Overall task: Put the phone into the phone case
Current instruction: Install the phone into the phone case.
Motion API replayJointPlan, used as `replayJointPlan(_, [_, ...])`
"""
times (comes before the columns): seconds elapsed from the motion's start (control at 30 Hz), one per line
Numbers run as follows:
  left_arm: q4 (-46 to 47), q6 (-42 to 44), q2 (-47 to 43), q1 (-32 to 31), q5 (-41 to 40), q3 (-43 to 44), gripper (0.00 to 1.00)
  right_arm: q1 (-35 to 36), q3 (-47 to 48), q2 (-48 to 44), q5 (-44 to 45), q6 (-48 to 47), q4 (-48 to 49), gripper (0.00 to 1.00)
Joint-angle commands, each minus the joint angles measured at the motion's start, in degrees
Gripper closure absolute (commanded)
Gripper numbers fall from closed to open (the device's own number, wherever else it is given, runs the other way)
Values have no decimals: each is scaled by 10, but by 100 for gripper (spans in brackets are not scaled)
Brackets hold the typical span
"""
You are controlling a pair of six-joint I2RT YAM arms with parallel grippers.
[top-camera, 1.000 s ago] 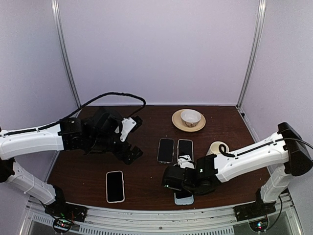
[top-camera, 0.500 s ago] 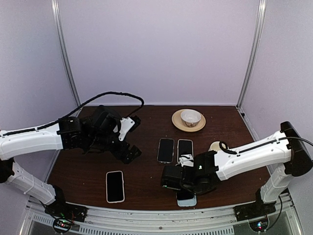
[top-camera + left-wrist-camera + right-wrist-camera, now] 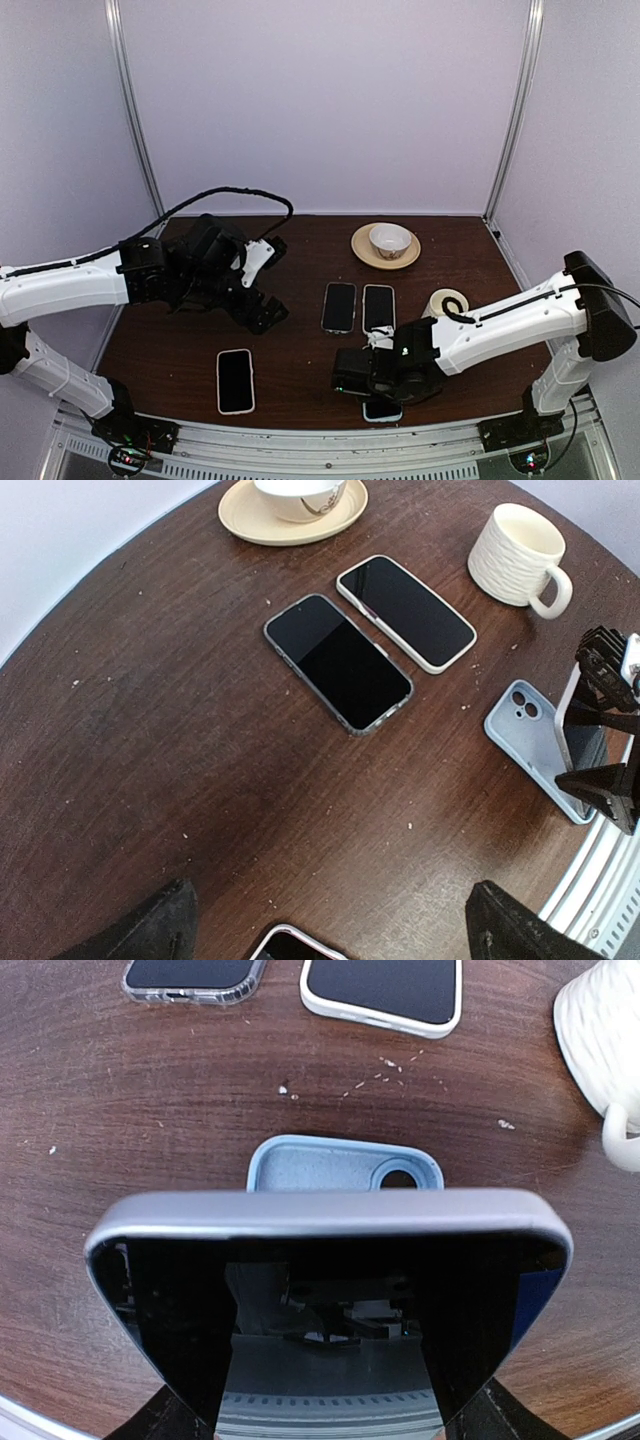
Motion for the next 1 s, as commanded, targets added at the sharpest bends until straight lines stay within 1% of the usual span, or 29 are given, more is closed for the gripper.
replayJointPlan(0.0, [2, -2, -8, 7, 16, 6, 2, 1, -16, 7, -1, 3, 28, 100])
replayJointPlan(0.23, [2, -7, -8, 16, 24, 7, 2, -9, -43, 17, -37, 16, 50, 100])
replayJointPlan(0.33, [1, -10, -9, 20, 32, 7, 2, -14, -46, 21, -38, 21, 48, 100])
replayJointPlan(0.37, [1, -12, -10, 21, 35, 7, 2, -15, -43, 25, -36, 21, 44, 95])
replayJointPlan(0.4, [2, -13, -10, 22, 36, 7, 2, -16, -38, 31, -34, 21, 38, 87])
replayJointPlan(0.47, [1, -14, -10, 23, 38, 7, 2, -18, -30, 43, -32, 20, 27, 80])
replayJointPlan(0.67, [2, -16, -13, 28, 45, 7, 2, -22, -29, 50, -24, 27, 20, 47])
replayJointPlan(0.73, [2, -18, -14, 30, 49, 8, 2, -24, -31, 49, -22, 31, 19, 40])
replayJointPlan(0.83, [2, -20, -15, 32, 53, 8, 3, -26, -32, 50, -23, 31, 21, 27])
replayJointPlan(0.97, [2, -22, -14, 38, 59, 8, 2, -29, -24, 53, -21, 24, 14, 16])
